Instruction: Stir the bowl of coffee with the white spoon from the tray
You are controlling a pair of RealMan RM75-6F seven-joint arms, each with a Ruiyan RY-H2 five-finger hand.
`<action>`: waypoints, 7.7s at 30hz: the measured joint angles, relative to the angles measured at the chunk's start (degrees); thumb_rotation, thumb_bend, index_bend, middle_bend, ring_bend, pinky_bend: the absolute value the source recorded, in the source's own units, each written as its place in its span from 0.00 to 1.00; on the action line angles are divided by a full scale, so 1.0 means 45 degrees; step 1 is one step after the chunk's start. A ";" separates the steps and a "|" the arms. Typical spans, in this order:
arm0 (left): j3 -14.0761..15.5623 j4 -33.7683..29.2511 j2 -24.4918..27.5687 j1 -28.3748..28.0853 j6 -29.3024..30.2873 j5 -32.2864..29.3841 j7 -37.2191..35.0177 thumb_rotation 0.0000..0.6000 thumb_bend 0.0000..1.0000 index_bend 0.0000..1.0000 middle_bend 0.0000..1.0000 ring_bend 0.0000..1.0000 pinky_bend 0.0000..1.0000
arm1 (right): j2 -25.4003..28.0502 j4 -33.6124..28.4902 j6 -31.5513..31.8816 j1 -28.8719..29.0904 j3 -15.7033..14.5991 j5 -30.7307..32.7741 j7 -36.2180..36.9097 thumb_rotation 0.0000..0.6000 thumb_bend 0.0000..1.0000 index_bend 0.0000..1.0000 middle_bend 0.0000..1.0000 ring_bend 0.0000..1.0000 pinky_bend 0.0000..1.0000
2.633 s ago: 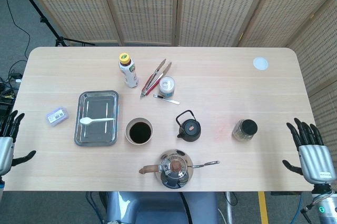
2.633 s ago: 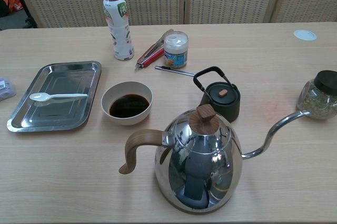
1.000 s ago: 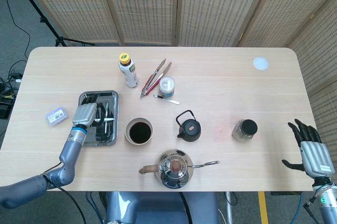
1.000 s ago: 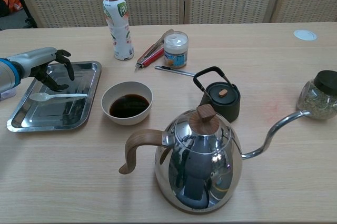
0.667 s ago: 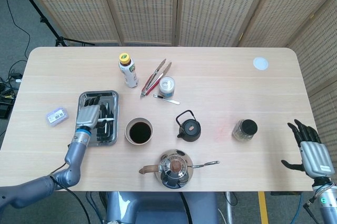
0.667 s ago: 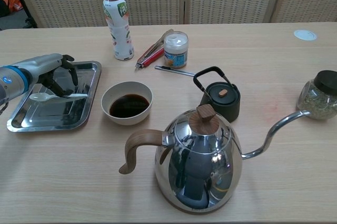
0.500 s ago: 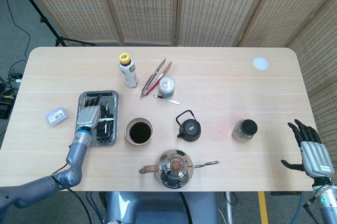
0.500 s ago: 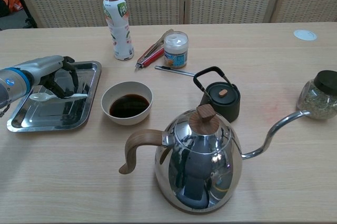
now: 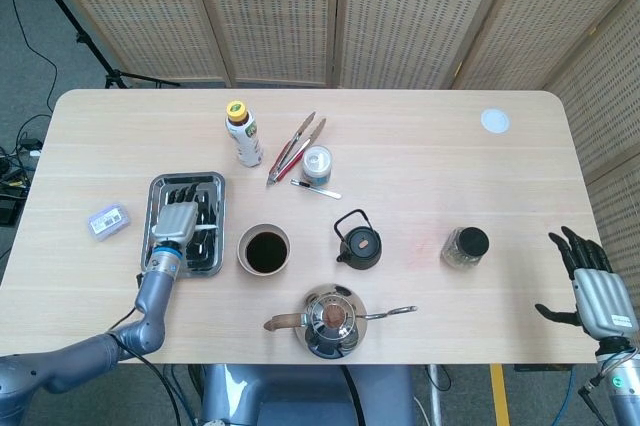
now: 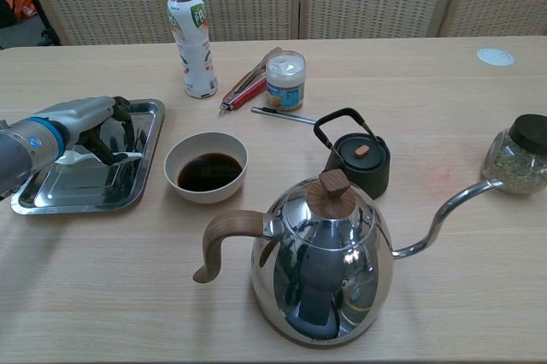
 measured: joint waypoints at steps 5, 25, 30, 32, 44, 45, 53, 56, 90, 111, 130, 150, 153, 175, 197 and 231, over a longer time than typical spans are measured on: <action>-0.0025 0.0186 -0.0162 0.0027 -0.0125 0.0059 -0.0055 1.00 0.38 0.51 0.00 0.00 0.00 | 0.0019 -0.0010 -0.0046 0.0014 0.0008 0.0035 0.0070 1.00 0.00 0.00 0.00 0.00 0.00; -0.0250 0.0698 -0.0492 -0.0019 -0.0493 -0.0138 0.0132 1.00 0.38 0.51 0.00 0.00 0.00 | 0.0074 -0.0060 -0.0103 0.0028 -0.0025 0.0020 0.0196 1.00 0.00 0.00 0.00 0.00 0.00; -0.0248 0.0869 -0.0583 -0.0005 -0.0468 0.0194 -0.0137 1.00 0.39 0.62 0.00 0.00 0.00 | 0.0046 -0.0040 -0.0147 0.0045 -0.0026 0.0057 0.0173 1.00 0.00 0.00 0.00 0.00 0.00; -0.0255 0.0899 -0.0613 0.0020 -0.0349 0.0316 -0.0220 1.00 0.40 0.64 0.00 0.00 0.00 | 0.0043 -0.0033 -0.0154 0.0047 -0.0028 0.0061 0.0178 1.00 0.00 0.00 0.00 0.00 0.00; -0.0303 -0.0170 0.0096 0.0427 0.0511 0.1332 -0.1009 1.00 0.43 0.64 0.00 0.00 0.00 | 0.0054 -0.0084 -0.0251 0.0072 -0.0084 0.0038 0.0193 1.00 0.00 0.00 0.00 0.00 0.00; -0.0312 -0.0357 0.0224 0.0483 0.0580 0.1418 -0.1118 1.00 0.43 0.64 0.00 0.00 0.00 | 0.0053 -0.0093 -0.0250 0.0073 -0.0090 0.0026 0.0186 1.00 0.00 0.00 0.00 0.00 0.00; -0.0297 -0.2454 0.1551 0.1116 0.1215 0.2766 -0.2977 1.00 0.42 0.64 0.00 0.00 0.00 | 0.0014 -0.0159 -0.0224 0.0073 -0.0137 -0.0047 0.0093 1.00 0.00 0.00 0.00 0.00 0.00; -0.0285 -0.3236 0.2013 0.1390 0.1350 0.3329 -0.4227 1.00 0.42 0.64 0.00 0.00 0.00 | -0.0002 -0.0171 -0.0225 0.0074 -0.0160 -0.0073 0.0055 1.00 0.00 0.00 0.00 0.00 0.00; 0.0334 -0.1809 0.0104 0.0698 0.1449 0.8662 -1.9501 1.00 0.44 0.71 0.00 0.00 0.00 | -0.0053 -0.0064 -0.0431 0.0154 -0.0187 0.0004 0.0282 1.00 0.00 0.00 0.00 0.00 0.00; 0.0428 0.0984 -0.2013 0.0263 0.1265 0.8146 -2.0436 1.00 0.44 0.73 0.00 0.00 0.00 | -0.0054 0.0098 -0.0643 0.0222 -0.0142 0.0172 0.0484 1.00 0.00 0.00 0.00 0.00 0.00; 0.0724 0.1058 -0.2496 0.0314 0.1971 0.8449 -2.0475 1.00 0.45 0.73 0.00 0.00 0.00 | -0.0012 0.0123 -0.0747 0.0261 -0.0126 0.0206 0.0717 1.00 0.00 0.00 0.00 0.00 0.00; 0.1539 -0.0586 -0.1410 0.1047 0.2384 0.8780 -2.1242 1.00 0.47 0.73 0.00 0.00 0.00 | 0.0000 0.0035 -0.0657 0.0240 -0.0156 0.0128 0.0608 1.00 0.00 0.00 0.00 0.00 0.00; 0.1537 -0.0635 -0.1266 0.1221 0.2714 0.8798 -2.1390 1.00 0.47 0.73 0.00 0.00 0.00 | 0.0005 0.0018 -0.0656 0.0239 -0.0162 0.0120 0.0615 1.00 0.00 0.00 0.00 0.00 0.00; 0.0817 0.0353 -0.1869 0.0623 0.2311 0.8467 -2.0773 1.00 0.48 0.73 0.00 0.00 0.00 | 0.0112 0.0009 -0.0678 0.0248 -0.0101 0.0198 0.0809 1.00 0.00 0.00 0.00 0.00 0.00; 0.1642 0.0271 -0.1533 0.1508 0.3085 0.8848 -2.1916 1.00 0.48 0.73 0.00 0.00 0.00 | 0.0084 -0.0091 -0.0683 0.0258 -0.0192 0.0062 0.0730 1.00 0.00 0.00 0.00 0.00 0.00; 0.1858 0.0292 -0.1556 0.1402 0.3263 0.9156 -2.2219 1.00 0.48 0.73 0.00 0.00 0.00 | 0.0163 -0.0126 -0.0633 0.0246 -0.0162 0.0071 0.0824 1.00 0.00 0.00 0.00 0.00 0.00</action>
